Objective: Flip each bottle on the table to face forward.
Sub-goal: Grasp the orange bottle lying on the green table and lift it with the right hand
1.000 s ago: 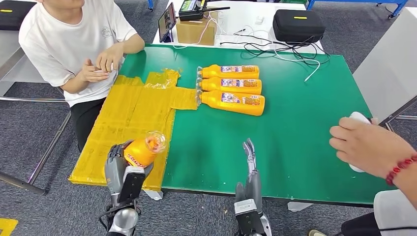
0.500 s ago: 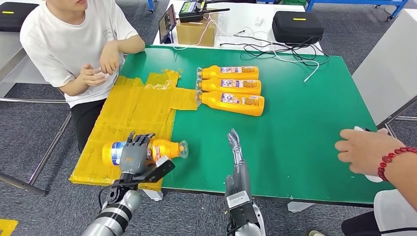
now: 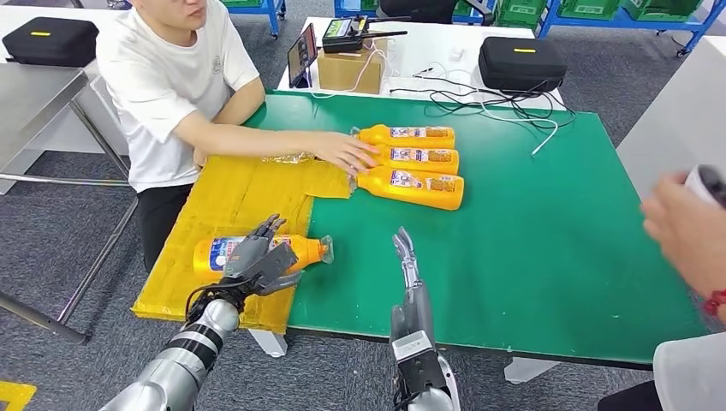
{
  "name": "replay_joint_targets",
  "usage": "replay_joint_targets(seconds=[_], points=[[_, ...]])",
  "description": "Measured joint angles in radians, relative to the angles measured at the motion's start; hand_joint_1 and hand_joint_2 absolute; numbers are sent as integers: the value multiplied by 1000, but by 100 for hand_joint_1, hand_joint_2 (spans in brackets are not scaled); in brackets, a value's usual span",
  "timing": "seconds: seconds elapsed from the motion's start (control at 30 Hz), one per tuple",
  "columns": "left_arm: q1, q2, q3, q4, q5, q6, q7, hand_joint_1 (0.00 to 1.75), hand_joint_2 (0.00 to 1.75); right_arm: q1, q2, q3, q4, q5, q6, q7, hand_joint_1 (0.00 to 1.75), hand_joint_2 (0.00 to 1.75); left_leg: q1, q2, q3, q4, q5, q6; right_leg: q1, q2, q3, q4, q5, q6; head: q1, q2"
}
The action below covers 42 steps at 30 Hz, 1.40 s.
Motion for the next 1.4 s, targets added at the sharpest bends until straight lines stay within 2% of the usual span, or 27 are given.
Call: replay_joint_targets(seconds=[0.1,0.27,0.37,0.4,0.43,0.5,0.6,0.67,0.7,0.77,0.83,0.93,1.03,1.1,1.27,1.4], points=[[39,-11,-24,-59,108,27,-52,0,0,1,4,-2,1,4,-1,-7,0,0,0,5,-10,1,9,1,0,4,-5,1,16,2,0,0],[87,-18,-52,-113,143,44,-66,0,0,1,2,-4,9,4,-3,-10,0,0,0,7,-17,2,9,0,0,5,-10,1,19,3,0,0],[128,-31,-56,-166,296,98,-167,0,0,1,1,-4,13,34,-37,-21,0,131,0,10,-23,2,9,0,0,7,-18,1,19,2,0,0],[150,-43,-56,-202,387,126,-210,0,44,0,-1,-3,16,65,-56,-19,0,175,0,11,-25,2,10,1,0,8,-21,1,20,2,0,0],[172,-56,-56,-247,480,155,-242,0,87,-4,-6,1,23,117,-78,-2,0,175,0,12,-28,2,10,1,0,9,-23,1,21,3,0,0],[209,-83,-55,-355,654,230,-281,0,175,-31,-28,20,62,304,-138,83,0,175,0,13,-31,2,11,2,0,10,-27,1,22,3,0,0],[260,-111,-56,-554,787,372,-307,0,175,-88,-69,30,167,722,-239,237,0,175,0,14,-33,3,11,2,0,11,-29,1,24,2,0,0],[309,-125,-58,-700,779,460,-321,0,175,-117,-82,-16,222,966,-267,288,0,175,0,13,-35,3,11,2,0,11,-30,1,24,2,0,0],[332,-130,-61,-764,768,487,-324,0,175,-129,-86,-45,244,1035,-271,297,0,175,0,13,-36,3,11,2,0,11,-31,1,24,2,0,0],[367,-139,-65,-860,744,509,-327,0,175,-149,-91,-89,278,1078,-274,308,0,175,0,13,-38,3,11,2,0,11,-33,1,24,3,0,0],[399,-152,-61,-945,676,514,-327,0,175,-171,-95,-114,315,1090,-277,353,0,175,0,15,-40,3,11,2,0,12,-35,1,24,3,0,0],[455,-179,-50,-1090,537,521,-327,0,175,-210,-104,-141,385,1138,-279,499,0,175,0,17,-41,3,11,2,0,14,-36,1,24,3,0,0],[509,-194,-55,-1191,499,523,-328,0,175,-258,-115,-162,449,1237,-268,638,0,175,0,18,-41,3,11,2,0,14,-37,1,24,3,0,0],[533,-202,-69,-1231,490,523,-328,0,175,-294,-123,-164,499,1283,-237,694,0,175,0,18,-41,3,11,2,0,14,-37,1,24,3,0,0],[562,-210,-105,-1280,479,523,-327,0,175,-356,-129,-160,582,1312,-140,755,0,175,0,18,-40,3,11,2,0,14,-37,1,24,3,0,0],[570,-213,-116,-1296,478,523,-327,0,175,-382,-129,-153,613,1315,-126,769,0,175,0,18,-40,3,11,2,0,14,-36,1,24,3,0,0]])
